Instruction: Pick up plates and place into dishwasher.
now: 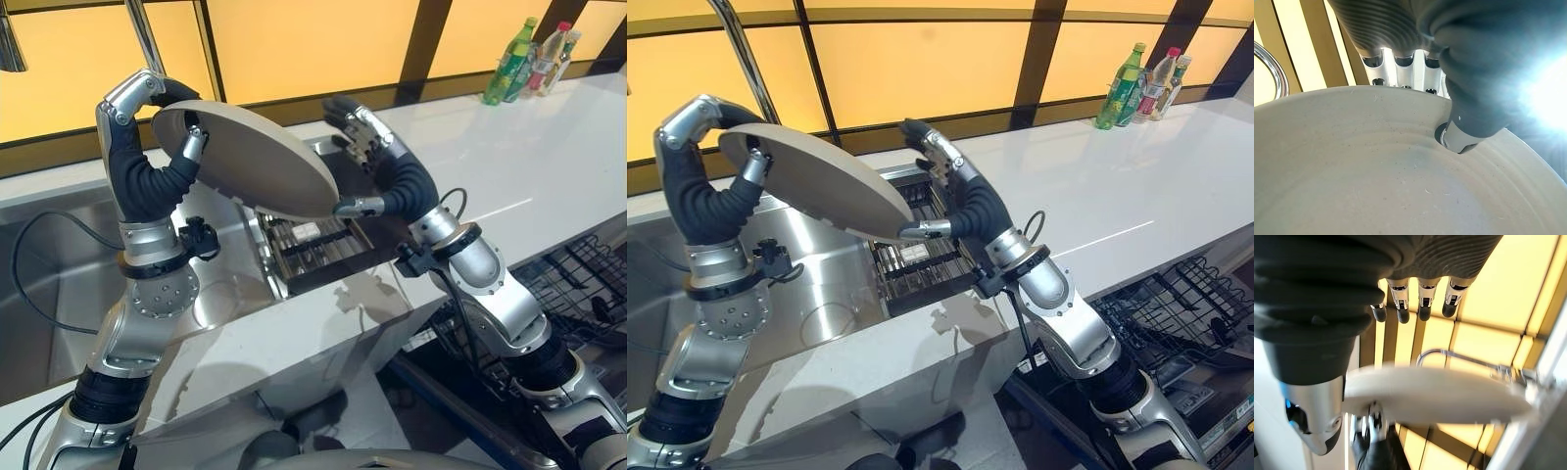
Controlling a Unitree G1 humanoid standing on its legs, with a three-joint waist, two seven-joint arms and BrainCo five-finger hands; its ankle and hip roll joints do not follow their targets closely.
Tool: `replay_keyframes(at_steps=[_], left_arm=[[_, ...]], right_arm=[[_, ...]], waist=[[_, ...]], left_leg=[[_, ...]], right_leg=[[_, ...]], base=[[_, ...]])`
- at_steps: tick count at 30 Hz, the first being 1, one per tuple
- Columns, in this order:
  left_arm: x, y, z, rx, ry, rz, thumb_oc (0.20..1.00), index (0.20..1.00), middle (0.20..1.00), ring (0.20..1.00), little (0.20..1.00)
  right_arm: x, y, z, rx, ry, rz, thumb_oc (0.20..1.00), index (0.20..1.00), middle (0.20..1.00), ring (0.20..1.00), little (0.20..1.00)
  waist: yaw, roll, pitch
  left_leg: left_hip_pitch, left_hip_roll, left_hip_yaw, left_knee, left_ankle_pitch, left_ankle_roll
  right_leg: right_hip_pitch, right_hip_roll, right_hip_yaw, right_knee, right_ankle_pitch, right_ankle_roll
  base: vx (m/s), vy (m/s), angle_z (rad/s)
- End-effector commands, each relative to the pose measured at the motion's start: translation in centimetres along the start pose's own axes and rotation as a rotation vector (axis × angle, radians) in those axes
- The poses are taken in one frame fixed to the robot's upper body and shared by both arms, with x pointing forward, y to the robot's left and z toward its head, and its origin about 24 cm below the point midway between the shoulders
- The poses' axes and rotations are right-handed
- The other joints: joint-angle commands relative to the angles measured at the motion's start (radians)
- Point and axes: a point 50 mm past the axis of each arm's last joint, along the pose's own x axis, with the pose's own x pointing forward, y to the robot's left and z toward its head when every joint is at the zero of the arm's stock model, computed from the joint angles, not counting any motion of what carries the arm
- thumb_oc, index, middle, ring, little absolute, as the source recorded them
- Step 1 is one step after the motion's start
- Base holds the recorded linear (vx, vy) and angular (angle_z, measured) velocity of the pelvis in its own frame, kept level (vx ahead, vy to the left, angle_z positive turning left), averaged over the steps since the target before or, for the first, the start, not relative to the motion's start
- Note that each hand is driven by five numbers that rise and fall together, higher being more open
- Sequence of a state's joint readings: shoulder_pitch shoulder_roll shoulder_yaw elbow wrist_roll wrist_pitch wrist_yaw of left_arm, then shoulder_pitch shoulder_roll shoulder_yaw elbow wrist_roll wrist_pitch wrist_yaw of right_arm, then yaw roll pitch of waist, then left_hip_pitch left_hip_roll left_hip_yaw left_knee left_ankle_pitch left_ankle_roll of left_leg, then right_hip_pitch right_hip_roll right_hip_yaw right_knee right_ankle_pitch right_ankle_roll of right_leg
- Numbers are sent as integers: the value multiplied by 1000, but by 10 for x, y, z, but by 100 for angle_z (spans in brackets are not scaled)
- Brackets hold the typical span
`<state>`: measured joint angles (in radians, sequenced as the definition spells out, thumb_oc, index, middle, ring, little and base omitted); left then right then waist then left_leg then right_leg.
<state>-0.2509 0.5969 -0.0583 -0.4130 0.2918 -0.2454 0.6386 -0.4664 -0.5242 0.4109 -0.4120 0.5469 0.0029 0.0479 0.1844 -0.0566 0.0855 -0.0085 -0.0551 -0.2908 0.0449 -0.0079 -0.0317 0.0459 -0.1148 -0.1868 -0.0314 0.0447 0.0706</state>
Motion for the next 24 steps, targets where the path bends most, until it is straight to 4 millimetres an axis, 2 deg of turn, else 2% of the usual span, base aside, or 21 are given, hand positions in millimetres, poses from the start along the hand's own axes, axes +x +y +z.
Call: replay_keyframes(at_steps=[1,10,14,19,23,24], left_arm=[[6,3,2,-3,-56,9,200,200,200,200,200],[4,5,0,4,-43,2,200,200,200,200,200],[2,-3,0,-48,7,-16,200,200,200,200,200],[-6,-13,-1,-121,80,-66,200,200,200,200,200],[-7,-20,-3,-223,154,-124,200,200,200,200,200],[-9,-22,-4,-253,179,-140,200,200,200,200,200]], right_arm=[[2,10,13,87,-83,47,1000,1000,1000,1000,1000],[0,18,0,138,-15,55,1000,1000,1000,1000,1000],[4,16,-6,-33,19,-72,1000,1000,1000,1000,1000],[13,17,-10,-125,89,-82,1000,1000,1000,1000,1000],[17,17,-7,-199,96,-93,1000,1000,1000,1000,1000],[18,16,-6,-205,99,-97,959,959,959,959,959]], waist=[[27,-8,-57],[25,-11,-51],[22,-5,-49],[29,1,-41],[33,1,-32],[37,1,-30]], left_leg=[[59,-32,-25,-115,48,59],[63,-18,-11,-108,46,53],[59,-14,-3,-104,53,51],[58,-12,-2,-99,50,47],[59,-14,-7,-99,51,49],[59,-16,-12,-99,53,49]], right_leg=[[8,-29,21,134,-38,51],[17,-22,25,127,-48,42],[23,-19,27,111,-44,35],[28,-17,30,105,-48,31],[25,-16,26,116,-48,30],[26,-17,23,119,-47,30]], base=[[25,-24,3],[4,-15,-1],[-11,-7,-6],[0,-1,-1],[0,0,0],[0,0,0]])
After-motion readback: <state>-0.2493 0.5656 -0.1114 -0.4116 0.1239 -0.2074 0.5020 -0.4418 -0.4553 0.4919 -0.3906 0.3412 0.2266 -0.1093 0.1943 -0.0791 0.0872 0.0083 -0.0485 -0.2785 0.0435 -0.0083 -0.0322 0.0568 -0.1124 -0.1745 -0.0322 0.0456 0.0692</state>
